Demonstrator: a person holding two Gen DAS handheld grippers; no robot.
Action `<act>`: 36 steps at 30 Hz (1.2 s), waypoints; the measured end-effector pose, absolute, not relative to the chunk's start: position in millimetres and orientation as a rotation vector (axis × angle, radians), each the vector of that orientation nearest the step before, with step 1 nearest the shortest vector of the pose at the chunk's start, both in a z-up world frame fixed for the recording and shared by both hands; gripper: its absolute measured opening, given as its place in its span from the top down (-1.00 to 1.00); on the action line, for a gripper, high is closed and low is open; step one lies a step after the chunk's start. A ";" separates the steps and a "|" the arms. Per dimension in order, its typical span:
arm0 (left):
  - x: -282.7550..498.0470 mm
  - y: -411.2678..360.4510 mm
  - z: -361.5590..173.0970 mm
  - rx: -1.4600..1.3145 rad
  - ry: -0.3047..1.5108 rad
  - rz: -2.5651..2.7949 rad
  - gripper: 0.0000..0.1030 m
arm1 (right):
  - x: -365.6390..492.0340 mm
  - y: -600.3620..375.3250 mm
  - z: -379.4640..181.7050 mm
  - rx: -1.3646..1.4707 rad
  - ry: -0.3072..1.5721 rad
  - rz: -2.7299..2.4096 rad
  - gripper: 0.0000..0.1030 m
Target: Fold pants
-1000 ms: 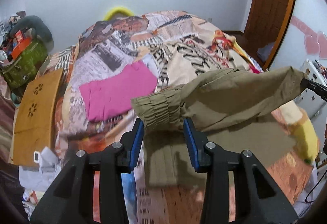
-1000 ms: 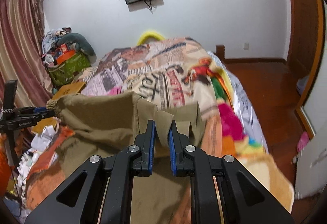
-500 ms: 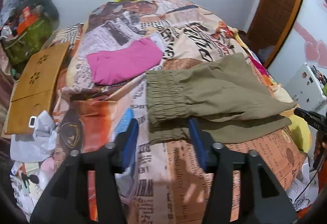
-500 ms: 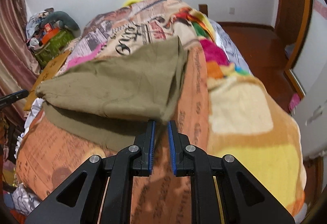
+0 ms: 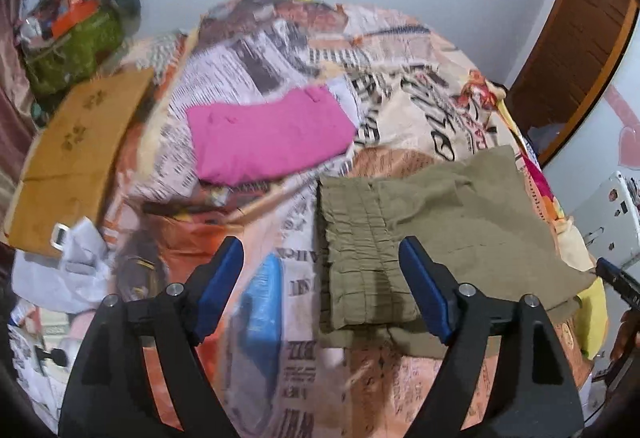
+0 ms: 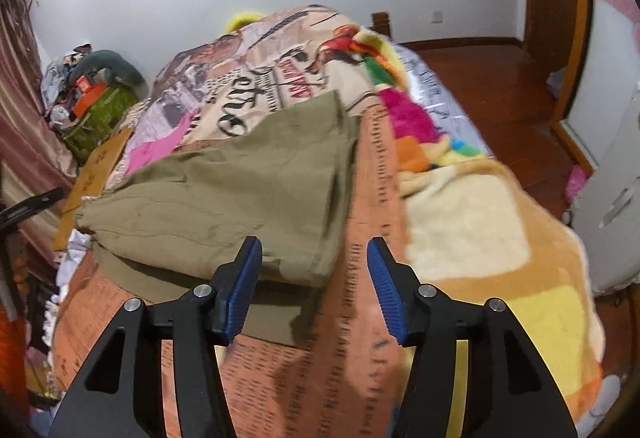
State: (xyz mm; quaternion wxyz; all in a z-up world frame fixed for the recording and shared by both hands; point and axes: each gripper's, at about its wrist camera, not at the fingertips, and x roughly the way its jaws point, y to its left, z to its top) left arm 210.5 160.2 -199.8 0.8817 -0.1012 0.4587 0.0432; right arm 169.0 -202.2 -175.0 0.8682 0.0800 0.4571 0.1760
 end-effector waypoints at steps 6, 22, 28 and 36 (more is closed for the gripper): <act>212.1 144.8 -253.9 -0.210 1.092 0.056 -0.56 | 172.1 -185.0 -205.7 0.166 1.060 0.402 0.01; 185.2 134.8 -266.5 -0.196 1.102 0.038 -0.71 | 158.3 -189.7 -229.0 0.041 1.121 0.419 0.01; 186.4 149.3 -244.7 -0.235 1.088 0.058 -0.71 | 168.5 -193.6 -213.5 -0.052 1.100 0.359 -0.05; 219.2 169.6 -205.4 -0.190 0.980 0.163 -0.72 | 204.4 -198.2 -175.7 0.010 0.979 0.344 -0.05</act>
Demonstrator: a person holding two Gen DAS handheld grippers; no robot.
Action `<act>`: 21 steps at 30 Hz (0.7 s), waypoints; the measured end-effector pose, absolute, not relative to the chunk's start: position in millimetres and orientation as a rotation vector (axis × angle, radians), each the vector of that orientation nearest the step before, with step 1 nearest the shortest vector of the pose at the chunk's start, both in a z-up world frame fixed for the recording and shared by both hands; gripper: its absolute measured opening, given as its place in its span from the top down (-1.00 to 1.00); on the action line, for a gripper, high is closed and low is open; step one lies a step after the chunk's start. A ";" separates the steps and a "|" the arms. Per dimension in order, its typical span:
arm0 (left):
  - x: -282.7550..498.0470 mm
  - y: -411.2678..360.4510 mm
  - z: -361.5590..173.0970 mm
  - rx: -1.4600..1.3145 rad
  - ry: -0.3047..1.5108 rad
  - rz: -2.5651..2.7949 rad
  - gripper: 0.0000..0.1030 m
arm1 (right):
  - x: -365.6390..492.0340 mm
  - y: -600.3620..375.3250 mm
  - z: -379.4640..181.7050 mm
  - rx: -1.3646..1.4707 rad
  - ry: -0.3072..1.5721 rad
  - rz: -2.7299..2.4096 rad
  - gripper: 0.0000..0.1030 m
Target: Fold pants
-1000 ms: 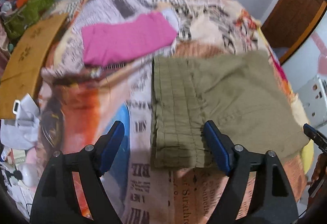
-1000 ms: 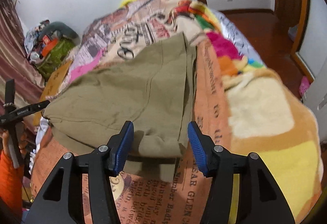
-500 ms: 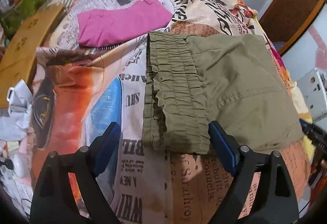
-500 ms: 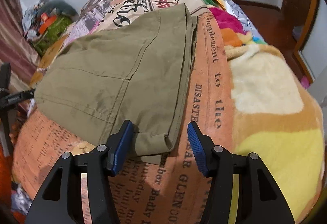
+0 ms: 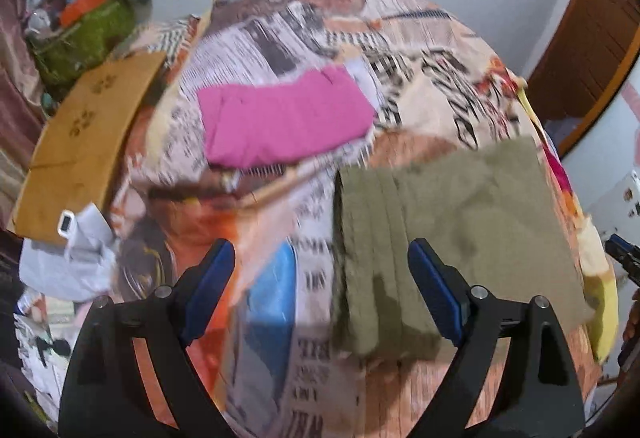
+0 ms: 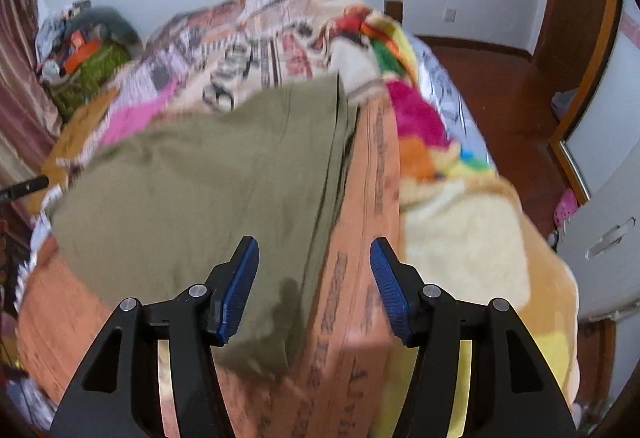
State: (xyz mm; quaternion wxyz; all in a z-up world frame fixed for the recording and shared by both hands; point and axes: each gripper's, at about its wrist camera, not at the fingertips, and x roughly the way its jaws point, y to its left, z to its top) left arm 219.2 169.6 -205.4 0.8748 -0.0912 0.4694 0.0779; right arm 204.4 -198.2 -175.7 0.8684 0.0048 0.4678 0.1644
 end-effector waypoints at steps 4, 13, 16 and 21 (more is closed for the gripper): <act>246.5 174.8 -202.2 -0.207 0.969 0.165 -0.73 | 230.2 -189.2 -165.4 0.033 0.931 0.350 -0.07; 300.9 169.7 -217.1 -0.154 1.002 0.142 -0.73 | 291.6 -171.4 -182.9 0.052 0.945 0.379 -0.07; 315.9 166.4 -226.9 -0.136 1.021 0.126 -0.74 | 312.8 -167.4 -194.2 0.057 0.955 0.382 -0.07; 329.0 161.2 -243.1 -0.124 1.052 0.083 -0.74 | 345.9 -163.9 -213.5 0.089 0.982 0.387 -0.07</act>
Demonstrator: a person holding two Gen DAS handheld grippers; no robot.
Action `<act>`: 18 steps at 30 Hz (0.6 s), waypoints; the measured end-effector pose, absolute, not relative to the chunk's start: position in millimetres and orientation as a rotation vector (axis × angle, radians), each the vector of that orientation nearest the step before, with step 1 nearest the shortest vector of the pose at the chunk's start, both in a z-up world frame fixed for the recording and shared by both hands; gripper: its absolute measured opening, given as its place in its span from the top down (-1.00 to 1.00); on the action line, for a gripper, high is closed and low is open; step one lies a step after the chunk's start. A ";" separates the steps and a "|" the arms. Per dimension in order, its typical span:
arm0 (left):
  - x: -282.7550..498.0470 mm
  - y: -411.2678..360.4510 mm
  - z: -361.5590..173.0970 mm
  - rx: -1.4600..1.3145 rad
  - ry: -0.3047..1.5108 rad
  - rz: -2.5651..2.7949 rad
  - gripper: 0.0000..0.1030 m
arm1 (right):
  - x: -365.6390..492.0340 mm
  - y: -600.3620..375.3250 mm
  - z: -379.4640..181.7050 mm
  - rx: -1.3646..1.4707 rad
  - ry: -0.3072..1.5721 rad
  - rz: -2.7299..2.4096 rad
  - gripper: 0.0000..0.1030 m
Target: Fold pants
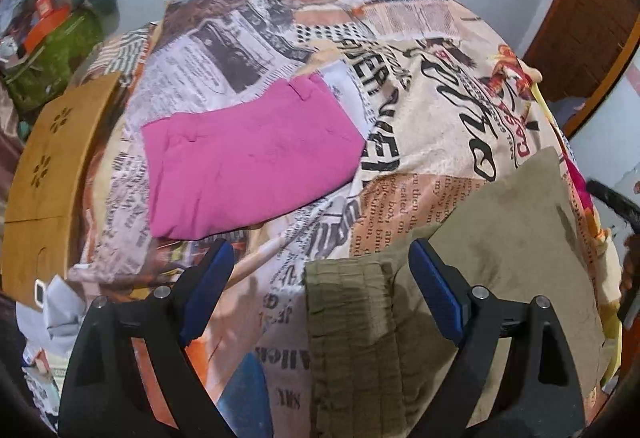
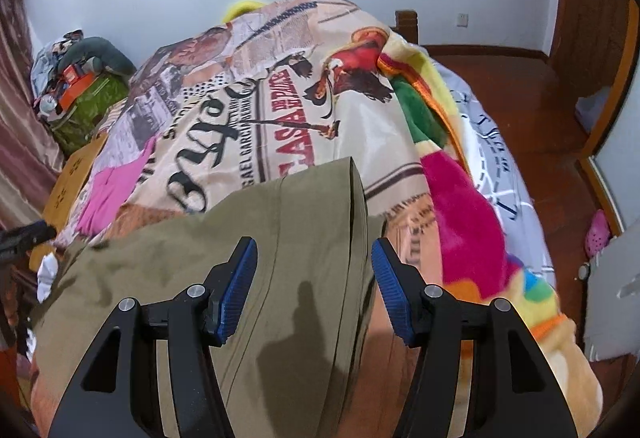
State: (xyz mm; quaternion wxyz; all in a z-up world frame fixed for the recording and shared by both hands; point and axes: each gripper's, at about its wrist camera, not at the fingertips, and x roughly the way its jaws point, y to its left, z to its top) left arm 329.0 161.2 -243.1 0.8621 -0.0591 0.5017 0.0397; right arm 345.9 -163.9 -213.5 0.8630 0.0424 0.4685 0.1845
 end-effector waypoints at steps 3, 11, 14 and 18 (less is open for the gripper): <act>333.9 154.7 -251.8 -0.097 1.062 0.065 -0.74 | 363.3 -159.7 -222.1 0.095 0.985 0.409 -0.07; 341.4 147.3 -285.8 -0.074 1.127 0.038 -0.74 | 395.4 -144.4 -251.8 0.065 1.032 0.428 0.02; 339.5 147.9 -298.2 -0.088 1.148 0.027 -0.74 | 398.0 -142.2 -263.0 0.062 1.050 0.436 0.03; 338.1 153.4 -301.6 -0.136 1.140 0.028 -0.74 | 395.3 -142.6 -264.5 0.053 1.035 0.452 0.22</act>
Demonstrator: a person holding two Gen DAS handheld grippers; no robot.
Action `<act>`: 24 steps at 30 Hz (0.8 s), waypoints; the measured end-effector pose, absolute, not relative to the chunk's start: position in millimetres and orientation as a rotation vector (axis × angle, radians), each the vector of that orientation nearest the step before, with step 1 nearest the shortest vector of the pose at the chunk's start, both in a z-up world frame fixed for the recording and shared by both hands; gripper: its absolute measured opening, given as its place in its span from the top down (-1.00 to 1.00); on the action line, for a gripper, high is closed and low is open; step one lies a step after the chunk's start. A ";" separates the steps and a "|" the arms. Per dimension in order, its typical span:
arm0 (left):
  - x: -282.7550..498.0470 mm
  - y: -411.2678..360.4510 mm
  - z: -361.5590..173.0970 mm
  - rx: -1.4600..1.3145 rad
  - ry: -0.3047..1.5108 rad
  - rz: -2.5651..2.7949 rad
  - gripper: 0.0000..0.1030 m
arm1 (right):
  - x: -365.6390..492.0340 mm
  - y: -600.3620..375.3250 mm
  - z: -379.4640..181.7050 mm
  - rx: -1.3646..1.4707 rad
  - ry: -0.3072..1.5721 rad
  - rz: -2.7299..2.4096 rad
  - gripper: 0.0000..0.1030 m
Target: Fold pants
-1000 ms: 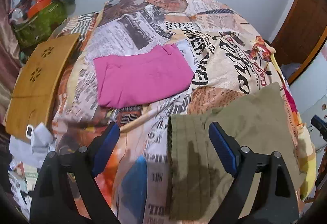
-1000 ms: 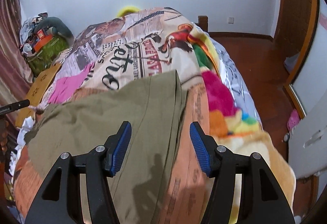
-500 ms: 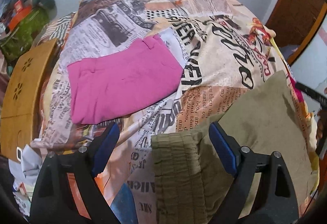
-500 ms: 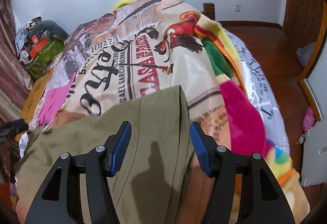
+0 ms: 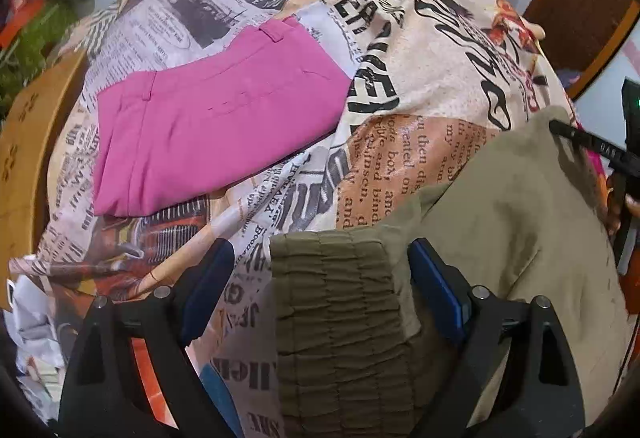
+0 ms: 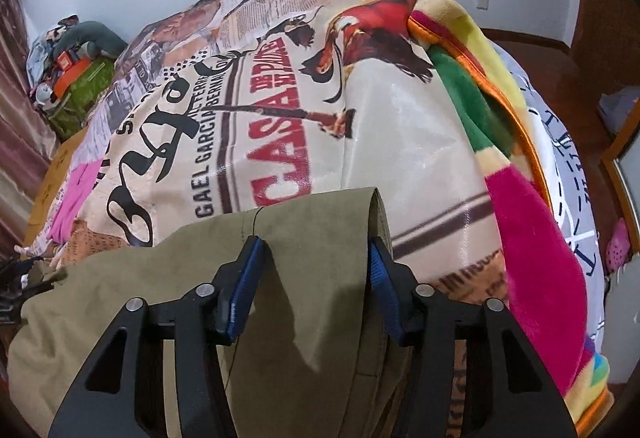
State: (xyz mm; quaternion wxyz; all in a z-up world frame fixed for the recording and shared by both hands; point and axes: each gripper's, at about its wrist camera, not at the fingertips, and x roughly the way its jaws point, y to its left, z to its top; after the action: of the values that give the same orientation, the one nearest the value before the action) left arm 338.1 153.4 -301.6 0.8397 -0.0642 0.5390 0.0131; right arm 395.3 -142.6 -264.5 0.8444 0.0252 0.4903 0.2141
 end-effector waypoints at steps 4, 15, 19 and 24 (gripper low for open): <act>335.0 163.5 -301.8 -0.200 1.112 0.045 -0.76 | 394.1 -138.2 -264.5 0.010 1.022 0.461 0.45; 325.9 178.4 -295.7 -0.265 1.059 0.122 -0.75 | 404.8 -141.4 -254.5 -0.022 0.950 0.373 0.91; 317.2 167.9 -270.9 -0.138 1.003 0.213 -0.73 | 402.8 -135.6 -241.6 -0.082 0.918 0.318 0.90; 306.3 174.0 -237.7 -0.088 0.947 0.247 -0.73 | 396.8 -145.4 -212.4 -0.020 0.923 0.313 0.74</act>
State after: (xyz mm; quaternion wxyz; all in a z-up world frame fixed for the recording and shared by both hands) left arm 306.3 174.0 -237.7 0.8817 -0.0420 0.4547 0.1187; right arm 396.8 -145.4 -212.4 0.8836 -0.0094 0.4434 0.1502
